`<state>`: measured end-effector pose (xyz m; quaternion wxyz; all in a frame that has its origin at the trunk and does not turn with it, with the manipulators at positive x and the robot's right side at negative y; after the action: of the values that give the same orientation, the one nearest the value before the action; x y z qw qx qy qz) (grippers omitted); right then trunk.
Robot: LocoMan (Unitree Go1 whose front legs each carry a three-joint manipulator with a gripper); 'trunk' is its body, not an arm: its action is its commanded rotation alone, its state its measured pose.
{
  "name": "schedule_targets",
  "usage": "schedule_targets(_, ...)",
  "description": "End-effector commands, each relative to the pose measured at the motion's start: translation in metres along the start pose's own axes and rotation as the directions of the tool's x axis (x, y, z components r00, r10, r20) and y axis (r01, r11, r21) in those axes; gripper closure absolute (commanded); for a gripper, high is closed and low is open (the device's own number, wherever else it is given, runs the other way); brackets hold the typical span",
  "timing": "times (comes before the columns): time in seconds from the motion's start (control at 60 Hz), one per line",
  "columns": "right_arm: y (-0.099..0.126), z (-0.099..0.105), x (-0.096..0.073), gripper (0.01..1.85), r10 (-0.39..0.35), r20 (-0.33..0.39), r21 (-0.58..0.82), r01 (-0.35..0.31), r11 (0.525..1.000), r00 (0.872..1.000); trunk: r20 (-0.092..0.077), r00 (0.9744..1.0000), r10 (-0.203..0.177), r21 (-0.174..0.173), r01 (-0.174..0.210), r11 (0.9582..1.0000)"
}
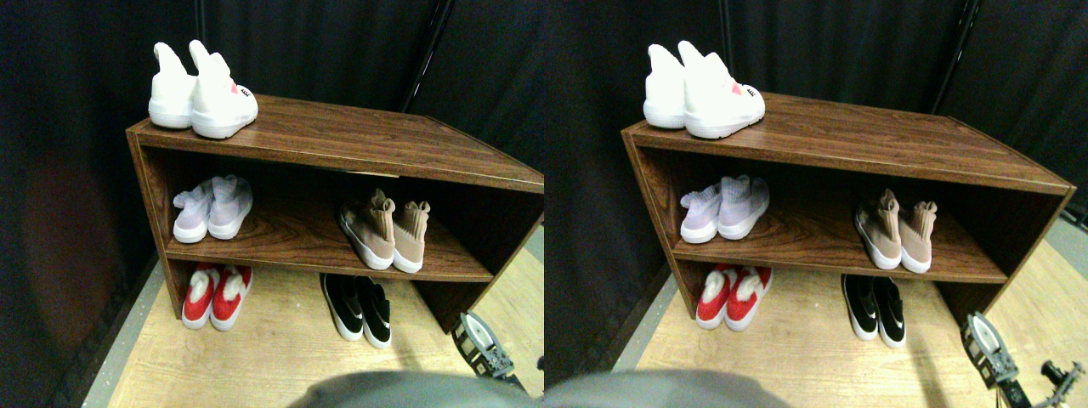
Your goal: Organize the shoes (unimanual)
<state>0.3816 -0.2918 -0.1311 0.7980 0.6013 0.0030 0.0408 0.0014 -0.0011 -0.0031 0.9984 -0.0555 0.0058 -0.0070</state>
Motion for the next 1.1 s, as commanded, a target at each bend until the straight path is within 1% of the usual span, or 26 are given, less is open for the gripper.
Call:
schedule_targets(0.017, 0.023, -0.008, -0.008, 1.8, 0.066, -0.025, 0.021, -0.066, 0.998, 0.997, 0.02, 0.9998, -0.004, -0.004, 0.004, 1.0)
schedule_targets(0.05, 0.025, -0.008, -0.009, 1.8, 0.065, -0.026, 0.023, -0.065, 0.998, 0.998, 0.02, 0.9998, -0.004, -0.004, 0.004, 1.0)
schedule_targets(0.067, 0.028, -0.01, -0.01, 1.8, 0.065, -0.031, 0.025, -0.064, 0.998, 0.997, 0.024, 0.9997, -0.004, -0.005, 0.004, 1.0)
schedule_targets(0.1, 0.035, -0.012, -0.014, 1.8, 0.067, -0.038, 0.007, -0.067, 0.998, 0.997, 0.024, 0.9997, -0.004, -0.005, 0.004, 1.0)
schedule_targets(0.183, 0.044, -0.017, -0.017, 1.8, 0.078, -0.047, 0.008, -0.078, 0.997, 0.996, 0.028, 0.9996, -0.005, -0.005, 0.005, 1.0)
schedule_targets(0.267, 0.051, -0.021, -0.017, 1.8, 0.086, -0.068, 0.029, -0.084, 0.996, 0.994, 0.035, 0.9994, -0.007, -0.005, 0.008, 1.0)
schedule_targets(0.317, 0.057, -0.025, -0.017, 1.8, 0.096, -0.07, 0.037, -0.093, 0.995, 0.993, 0.04, 0.9992, -0.008, -0.005, 0.008, 1.0)
schedule_targets(0.333, 0.058, -0.026, -0.017, 1.8, 0.101, -0.068, 0.041, -0.098, 0.994, 0.993, 0.044, 0.999, -0.008, -0.006, 0.008, 0.9999)
schedule_targets(0.383, 0.061, -0.027, -0.016, 1.8, 0.104, -0.059, 0.047, -0.101, 0.994, 0.993, 0.046, 0.9989, -0.007, -0.008, 0.008, 0.9999)
schedule_targets(0.4, 0.062, -0.028, -0.016, 1.8, 0.103, -0.054, 0.046, -0.101, 0.994, 0.993, 0.049, 0.9988, -0.007, -0.009, 0.007, 0.9999)
schedule_targets(0.433, 0.065, -0.029, -0.015, 1.8, 0.109, -0.064, 0.05, -0.106, 0.993, 0.992, 0.052, 0.9986, -0.005, -0.01, 0.006, 0.9999)
schedule_targets(0.5, 0.067, -0.031, -0.012, 1.8, 0.117, -0.063, 0.048, -0.114, 0.992, 0.991, 0.059, 0.9983, -0.001, -0.015, 0.002, 0.9999)
schedule_targets(0.583, 0.069, -0.034, -0.009, 1.8, 0.132, -0.076, 0.024, -0.13, 0.991, 0.988, 0.061, 0.9981, 0.001, -0.019, 0.0, 0.9998)
schedule_targets(0.667, 0.069, -0.036, -0.007, 1.8, 0.122, -0.071, 0.044, -0.119, 0.992, 0.99, 0.061, 0.9981, 0.004, -0.022, -0.003, 0.9998)
schedule_targets(0.717, 0.069, -0.037, -0.005, 1.8, 0.123, -0.079, 0.059, -0.118, 0.991, 0.989, 0.066, 0.9978, 0.007, -0.025, -0.006, 0.9997)
schedule_targets(0.767, 0.069, -0.038, -0.005, 1.8, 0.116, -0.067, 0.052, -0.113, 0.992, 0.991, 0.066, 0.9978, 0.007, -0.025, -0.006, 0.9997)
schedule_targets(0.85, 0.069, -0.039, -0.004, 1.8, 0.115, -0.062, 0.05, -0.112, 0.992, 0.991, 0.068, 0.9976, 0.008, -0.028, -0.006, 0.9996)
schedule_targets(1.1, 0.067, -0.039, 0.001, 1.8, 0.115, -0.052, 0.033, -0.113, 0.993, 0.992, 0.067, 0.9977, 0.008, -0.028, -0.006, 0.9996)
